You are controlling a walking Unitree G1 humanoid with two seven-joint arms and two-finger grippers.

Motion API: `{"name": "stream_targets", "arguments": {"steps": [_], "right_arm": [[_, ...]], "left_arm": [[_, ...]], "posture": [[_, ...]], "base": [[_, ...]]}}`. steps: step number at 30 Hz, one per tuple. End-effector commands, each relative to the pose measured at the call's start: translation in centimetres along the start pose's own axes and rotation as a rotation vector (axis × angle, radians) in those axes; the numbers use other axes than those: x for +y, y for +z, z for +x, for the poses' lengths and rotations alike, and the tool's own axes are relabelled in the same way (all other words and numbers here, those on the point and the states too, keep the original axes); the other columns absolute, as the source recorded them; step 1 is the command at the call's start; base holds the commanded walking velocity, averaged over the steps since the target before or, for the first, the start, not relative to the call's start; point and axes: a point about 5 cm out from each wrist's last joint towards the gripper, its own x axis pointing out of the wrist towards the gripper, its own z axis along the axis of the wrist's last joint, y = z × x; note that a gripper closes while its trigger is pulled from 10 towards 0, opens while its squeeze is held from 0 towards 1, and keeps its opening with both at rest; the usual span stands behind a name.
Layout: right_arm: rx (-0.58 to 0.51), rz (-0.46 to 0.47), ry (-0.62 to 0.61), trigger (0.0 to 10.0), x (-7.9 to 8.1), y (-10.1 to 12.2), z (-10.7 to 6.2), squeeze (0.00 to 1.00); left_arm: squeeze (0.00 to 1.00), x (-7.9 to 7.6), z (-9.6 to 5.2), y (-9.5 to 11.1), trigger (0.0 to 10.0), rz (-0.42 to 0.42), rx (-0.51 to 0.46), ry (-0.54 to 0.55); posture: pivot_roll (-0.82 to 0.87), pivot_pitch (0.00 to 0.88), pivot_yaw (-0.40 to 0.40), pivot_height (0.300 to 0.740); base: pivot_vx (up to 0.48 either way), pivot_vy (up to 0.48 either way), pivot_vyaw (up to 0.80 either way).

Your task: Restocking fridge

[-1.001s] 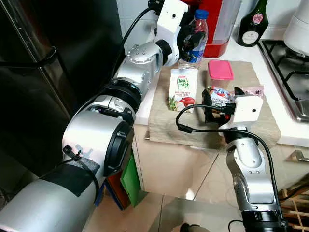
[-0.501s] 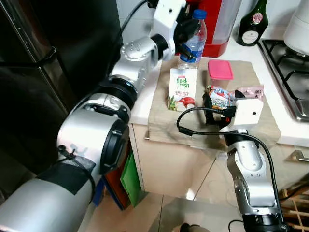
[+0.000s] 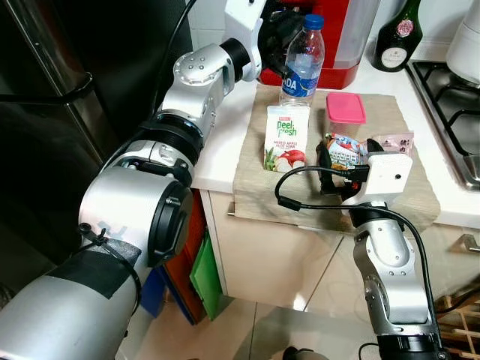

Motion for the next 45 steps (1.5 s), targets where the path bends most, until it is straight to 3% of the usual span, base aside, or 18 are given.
{"name": "stream_targets", "arguments": {"steps": [1, 4, 7, 9, 10, 14, 16, 21, 25, 27, 28, 29, 30, 34, 41, 42, 43, 45], "right_arm": [[-0.020, -0.004, -0.006, 10.0, 0.2, 0.4, -0.3, 0.00], [-0.049, -0.015, -0.053, 10.0, -0.4, 1.2, -1.1, 0.00], [-0.058, -0.024, -0.097, 10.0, -1.2, 1.5, -1.9, 0.00], [-0.060, -0.033, -0.106, 10.0, -1.5, 1.6, -2.0, 0.00], [-0.065, -0.060, -0.107, 10.0, -1.7, 1.7, -2.3, 0.00], [-0.080, -0.115, -0.110, 10.0, -1.9, 1.9, -2.7, 0.00], [-0.080, -0.123, -0.112, 10.0, -1.9, 1.9, -2.9, 0.00], [-0.055, -0.148, -0.065, 10.0, -1.4, 1.7, -4.2, 0.00], [-0.027, -0.155, -0.079, 10.0, -2.0, 1.5, -4.7, 0.00], [0.008, -0.143, -0.097, 10.0, -2.4, 0.8, -4.9, 0.00], [0.008, -0.143, -0.097, 10.0, -2.4, 0.8, -4.9, 0.00], [0.027, -0.135, -0.109, 10.0, -2.6, 0.3, -4.9, 0.00], [0.028, -0.135, -0.113, 10.0, -2.7, 0.1, -4.7, 0.00], [0.018, -0.138, -0.121, 10.0, -2.9, 0.1, -4.3, 0.00], [0.030, -0.115, -0.164, 10.0, -3.4, -0.1, -5.3, 0.00], [0.037, -0.110, -0.172, 10.0, -3.5, -0.3, -5.5, 0.00], [0.044, -0.110, -0.176, 10.0, -3.6, -0.4, -5.4, 0.00], [0.053, -0.119, -0.176, 10.0, -3.6, -0.6, -5.2, 0.00]], "left_arm": [[1.00, 0.8, -0.1, 0.8, 10.0, 0.019, 0.000, 0.040], [1.00, 2.9, -2.3, 0.6, 10.0, 0.070, -0.030, 0.060], [1.00, 3.4, -4.6, 1.3, 10.0, 0.076, -0.107, 0.002], [1.00, 2.8, -5.6, 1.4, 10.0, 0.078, -0.120, -0.022], [1.00, 1.1, -7.5, 1.2, 10.0, 0.074, -0.123, -0.060], [1.00, -1.2, -10.5, -0.1, 10.0, 0.031, -0.090, -0.044], [1.00, -1.6, -11.1, -0.4, 10.0, 0.015, -0.079, -0.038], [1.00, -5.6, -15.9, -5.0, 10.0, -0.054, 0.070, 0.062], [1.00, -6.4, -20.0, -8.5, 10.0, 0.152, 0.222, 0.257], [1.00, -6.6, -21.8, -10.2, 10.0, 0.113, 0.292, 0.400], [1.00, -6.6, -21.8, -10.2, 10.0, 0.113, 0.292, 0.400], [1.00, -6.2, -22.3, -10.5, 10.0, 0.058, 0.316, 0.546], [1.00, -5.7, -22.3, -10.5, 10.0, 0.039, 0.314, 0.605], [1.00, -5.2, -22.3, -10.4, 10.0, 0.024, 0.306, 0.690], [1.00, -6.7, -21.9, -10.3, 10.0, -0.015, 0.278, 0.607], [0.96, -7.0, -21.6, -10.4, 10.0, -0.030, 0.281, 0.572], [0.00, -7.2, -21.0, -10.5, 10.0, -0.049, 0.270, 0.526], [0.00, -7.2, -20.4, -10.9, 10.0, -0.042, 0.285, 0.498]], "posture": [[-0.13, 0.000, 0.123, 0.740], [-0.14, 0.000, 0.141, 0.740], [-0.12, 0.000, 0.123, 0.740], [-0.10, 0.000, 0.115, 0.740], [-0.07, 0.000, 0.094, 0.740], [-0.03, 0.000, 0.069, 0.740], [-0.02, 0.000, 0.066, 0.740], [0.00, 0.000, 0.046, 0.740], [0.00, 0.000, 0.031, 0.740], [-0.01, 0.000, 0.017, 0.740], [-0.01, 0.000, 0.017, 0.740], [-0.01, 0.000, 0.017, 0.740], [-0.01, 0.000, 0.014, 0.740], [-0.02, 0.000, 0.014, 0.740], [-0.03, 0.000, 0.014, 0.740], [-0.03, 0.000, 0.014, 0.740], [-0.03, 0.000, 0.017, 0.740], [-0.03, 0.000, 0.020, 0.740]], "base": [[0.000, 0.000, 0.00], [0.000, 0.000, 0.00], [0.000, 0.000, 0.00], [0.000, 0.000, 0.00], [0.000, 0.000, 0.00], [0.000, 0.000, 0.00], [0.000, 0.000, 0.00], [0.000, 0.000, 0.00], [0.000, 0.000, 0.00], [0.000, 0.000, 0.00], [0.000, 0.000, 0.00], [0.000, 0.000, 0.00], [0.000, 0.000, 0.00], [0.000, 0.000, 0.00], [0.000, 0.000, 0.00], [0.000, 0.000, 0.00], [0.000, 0.000, 0.00], [0.000, 0.000, 0.00]]}}
